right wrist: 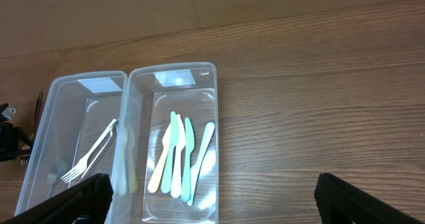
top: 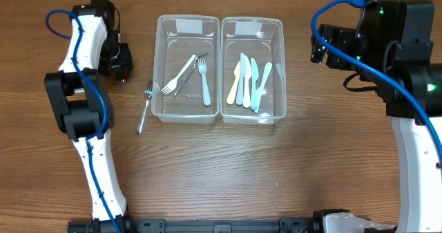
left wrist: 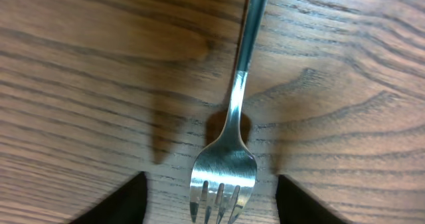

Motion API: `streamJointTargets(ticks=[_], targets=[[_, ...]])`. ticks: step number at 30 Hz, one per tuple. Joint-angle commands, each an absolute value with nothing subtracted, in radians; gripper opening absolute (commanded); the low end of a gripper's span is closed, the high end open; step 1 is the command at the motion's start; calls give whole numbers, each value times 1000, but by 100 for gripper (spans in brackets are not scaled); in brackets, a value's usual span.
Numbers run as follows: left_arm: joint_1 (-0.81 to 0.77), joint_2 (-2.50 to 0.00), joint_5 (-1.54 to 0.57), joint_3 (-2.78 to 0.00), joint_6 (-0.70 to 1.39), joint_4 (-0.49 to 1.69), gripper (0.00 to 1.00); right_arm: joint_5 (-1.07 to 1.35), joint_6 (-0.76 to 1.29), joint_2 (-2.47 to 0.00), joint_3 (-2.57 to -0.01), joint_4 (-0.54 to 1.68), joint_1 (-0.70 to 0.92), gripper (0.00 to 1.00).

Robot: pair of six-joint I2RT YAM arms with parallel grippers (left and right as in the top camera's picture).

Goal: Pack container

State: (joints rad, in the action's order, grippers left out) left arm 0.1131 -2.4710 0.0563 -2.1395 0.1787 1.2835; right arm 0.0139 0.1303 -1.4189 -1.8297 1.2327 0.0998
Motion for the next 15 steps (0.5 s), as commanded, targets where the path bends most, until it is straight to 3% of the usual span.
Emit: streamJointTargets(ticks=[1,10,15], targets=[[111,-2479,51,-2138,160,1295,36,1,126,-1421,-1834,1229,96,100],[111,-2479,50,-2138,161,1316,14,1,126,-1421,-1834,1229,96,100],[111,-2473,21,-2149,165,1344,9,1,126,-1421,-1834,1229,96,100]])
